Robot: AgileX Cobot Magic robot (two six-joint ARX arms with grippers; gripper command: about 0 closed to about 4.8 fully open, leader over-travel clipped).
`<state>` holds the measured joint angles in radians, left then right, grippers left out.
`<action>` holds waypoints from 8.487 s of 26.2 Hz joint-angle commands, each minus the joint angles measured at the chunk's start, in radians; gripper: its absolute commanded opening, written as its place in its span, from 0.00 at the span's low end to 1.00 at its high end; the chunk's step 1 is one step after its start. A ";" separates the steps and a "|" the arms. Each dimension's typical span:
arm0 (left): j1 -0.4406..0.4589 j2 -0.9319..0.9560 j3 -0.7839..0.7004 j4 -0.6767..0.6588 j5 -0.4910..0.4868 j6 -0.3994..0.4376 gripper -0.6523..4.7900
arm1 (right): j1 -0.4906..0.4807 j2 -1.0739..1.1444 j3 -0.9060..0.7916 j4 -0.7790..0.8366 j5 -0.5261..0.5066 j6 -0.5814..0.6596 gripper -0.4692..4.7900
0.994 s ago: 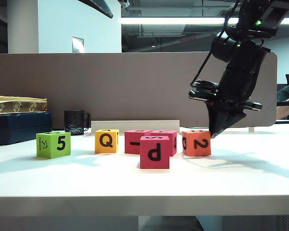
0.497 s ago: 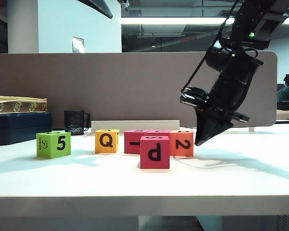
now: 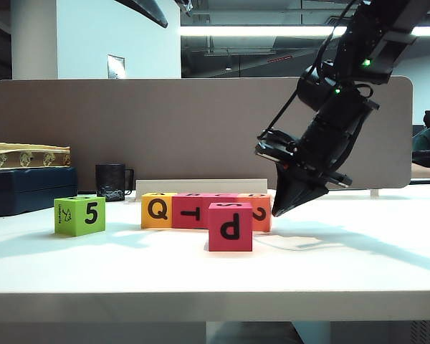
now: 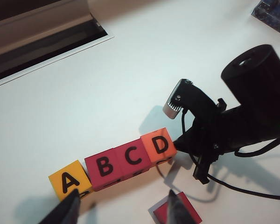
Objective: Select the appropriate blocks from the scattered letter blocks on the table and arrange them in a row to spell out "ABCD".
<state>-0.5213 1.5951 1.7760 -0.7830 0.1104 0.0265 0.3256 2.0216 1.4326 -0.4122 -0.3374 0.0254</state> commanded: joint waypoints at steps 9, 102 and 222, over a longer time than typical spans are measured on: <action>-0.001 -0.006 0.006 -0.023 -0.002 0.003 0.55 | 0.017 0.011 0.005 0.102 -0.006 0.001 0.08; 0.172 -0.615 -0.878 0.190 0.230 0.045 0.11 | 0.232 -0.680 0.005 -0.346 0.069 -0.027 0.09; 0.565 -1.593 -1.766 0.604 -0.039 0.026 0.11 | -0.150 -1.330 -0.769 0.330 0.138 -0.090 0.09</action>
<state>0.0429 0.0017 0.0090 -0.1753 0.0689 0.0517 0.1883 0.7109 0.6941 -0.1341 -0.2020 -0.0624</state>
